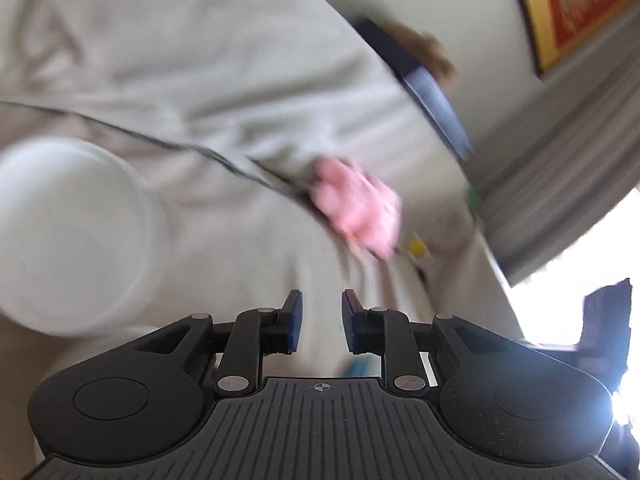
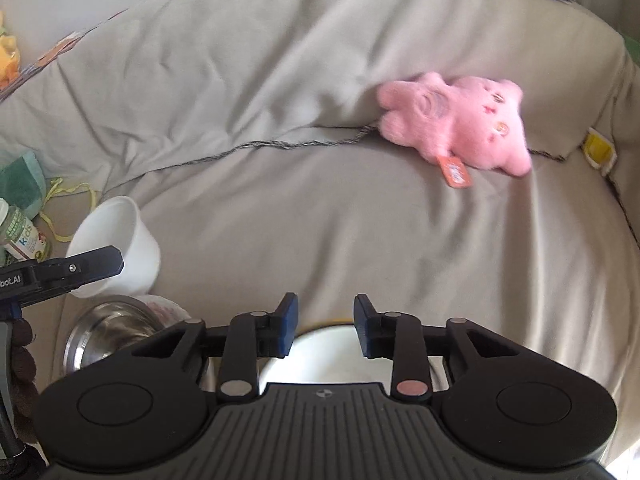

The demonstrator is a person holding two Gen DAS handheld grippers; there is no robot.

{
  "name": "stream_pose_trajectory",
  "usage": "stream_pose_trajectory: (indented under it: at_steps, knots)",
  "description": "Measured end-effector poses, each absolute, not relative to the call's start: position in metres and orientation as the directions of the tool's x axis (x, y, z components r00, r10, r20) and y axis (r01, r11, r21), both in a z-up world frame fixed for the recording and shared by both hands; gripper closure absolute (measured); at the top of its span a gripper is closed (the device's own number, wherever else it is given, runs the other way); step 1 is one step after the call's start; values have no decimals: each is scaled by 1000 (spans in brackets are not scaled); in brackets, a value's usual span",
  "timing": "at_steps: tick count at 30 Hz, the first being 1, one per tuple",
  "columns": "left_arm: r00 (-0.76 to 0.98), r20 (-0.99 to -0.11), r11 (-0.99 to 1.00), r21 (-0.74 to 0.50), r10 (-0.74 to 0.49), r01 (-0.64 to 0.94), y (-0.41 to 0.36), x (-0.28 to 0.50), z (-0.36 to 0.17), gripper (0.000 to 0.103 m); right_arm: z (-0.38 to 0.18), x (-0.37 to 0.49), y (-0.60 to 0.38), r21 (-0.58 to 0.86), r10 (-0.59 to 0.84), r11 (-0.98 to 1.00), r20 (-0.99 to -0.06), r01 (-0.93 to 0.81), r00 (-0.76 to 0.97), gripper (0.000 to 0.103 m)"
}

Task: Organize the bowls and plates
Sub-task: 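Move the left tool to the small white bowl and grasp its rim, then carry the small white bowl with the left tool into the blue bowl, release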

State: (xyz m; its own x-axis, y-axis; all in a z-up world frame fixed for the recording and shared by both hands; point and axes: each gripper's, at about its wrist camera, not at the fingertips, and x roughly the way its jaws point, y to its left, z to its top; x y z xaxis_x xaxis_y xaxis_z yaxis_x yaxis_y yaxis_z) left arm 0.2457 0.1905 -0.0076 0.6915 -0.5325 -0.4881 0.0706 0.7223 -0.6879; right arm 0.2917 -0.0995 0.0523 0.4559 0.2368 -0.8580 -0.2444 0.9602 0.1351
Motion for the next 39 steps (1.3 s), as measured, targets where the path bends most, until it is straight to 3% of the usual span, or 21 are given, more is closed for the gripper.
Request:
stream_pose_trajectory:
  at_steps: [3,6,8,11,15,23,24,26,27,30,35,39]
  knots:
    - [802,-503,759,-644,-322,-99,247,236,-7,80,46,313,-36,156,274,942,-868,-296,415,63]
    - [779,-621,805,-503,-82,-316,284,231,-14,79,28,328,19,196,304,928,-891,-318,337,63]
    - [740,-673,804,-440,-1,-399,303,232,-25,79,16,333,46,209,311,922,-901,-327,303,63]
    - [737,-665,727,-564,-119,-392,331,238,-45,79,5,333,80,162,277,925,-908,-345,315,63]
    - [737,-645,681,-634,-204,-366,341,236,-58,79,-8,340,92,158,253,938,-920,-309,300,63]
    - [692,-697,743,-562,-189,-363,321,250,-73,79,-43,358,89,210,263,952,-935,-224,238,63]
    - [683,-705,749,-554,-190,-364,319,253,-77,79,-49,360,89,227,274,950,-936,-216,221,65]
    - [680,-705,755,-553,-200,-352,315,258,-81,79,-50,361,87,256,302,942,-929,-218,214,84]
    - [685,-698,753,-562,-209,-342,313,259,-82,78,-45,359,85,270,320,935,-922,-228,219,92]
    - [734,-647,753,-585,-209,-301,306,254,-68,74,-13,345,72,259,339,925,-894,-278,294,92]
    - [856,-475,812,-570,-202,-125,262,216,1,72,66,301,1,257,392,900,-832,-353,392,89]
    - [840,-447,856,-516,-307,38,191,192,39,70,99,266,-80,189,328,928,-822,-321,466,88]
